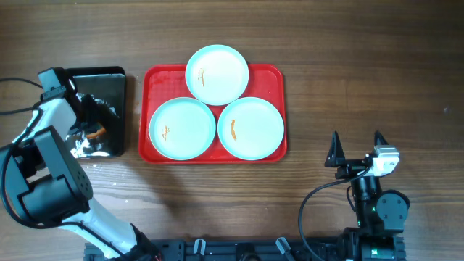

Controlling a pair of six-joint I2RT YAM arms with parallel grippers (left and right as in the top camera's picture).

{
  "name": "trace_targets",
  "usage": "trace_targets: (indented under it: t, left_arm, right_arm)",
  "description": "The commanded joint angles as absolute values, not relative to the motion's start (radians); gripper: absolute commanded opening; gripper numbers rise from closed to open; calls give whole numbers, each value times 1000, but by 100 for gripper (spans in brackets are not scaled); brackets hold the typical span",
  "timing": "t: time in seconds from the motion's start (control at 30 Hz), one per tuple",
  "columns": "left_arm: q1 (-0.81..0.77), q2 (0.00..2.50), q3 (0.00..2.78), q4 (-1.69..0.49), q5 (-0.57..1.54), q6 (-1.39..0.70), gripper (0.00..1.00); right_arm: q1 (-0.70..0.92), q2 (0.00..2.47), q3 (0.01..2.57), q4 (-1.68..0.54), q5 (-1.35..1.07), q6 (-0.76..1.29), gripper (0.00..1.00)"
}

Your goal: Clean dirty plates on tray and stack at the side

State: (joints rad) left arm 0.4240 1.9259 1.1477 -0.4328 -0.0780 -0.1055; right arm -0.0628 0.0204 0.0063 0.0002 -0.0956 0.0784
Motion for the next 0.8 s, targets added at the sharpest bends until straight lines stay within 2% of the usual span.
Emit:
trace_targets:
  t: [0.0,0.03,0.07,0.43,0.47,0.5,0.53,0.57,0.6,0.77]
  left_arm:
    - [424,1917,1168,-469,-80,-83,22]
    - [424,1906,1168,-479,-80,-83,53]
    - [423,1890,1168,-496,-80,-84,100]
    - [424,1881,1163,-664,-9,-146,100]
    - [424,1881,1163,-664,-9,-146,95]
    - [424,1881,1163,-664,-9,-146,66]
    - [424,1881,1163,-659,-9,-146,45]
    - [424,1881,1163,-653,-9,-146,30]
    - [424,1881,1163,-642,-9,-146,5]
    - [424,1881,1164,-609,-9,-142,4]
  right_arm:
    - [-69,14,5,3,-86,85,100]
    - [-69,14,5,3,-86,86,100]
    - [-69,14,5,3,-86,86,100]
    - [-69,14,5,3,-86,86,100]
    - [-69,14,5,3,-86,86,100]
    - [-69,14,5,3,-86,86,100]
    - [-69,14,5,3,-86,86,100]
    - [-69,14,5,3,-86,86,100]
    - [-69,14,5,3,-86,86,100]
    - [-69,14,5,3,-86,86,100]
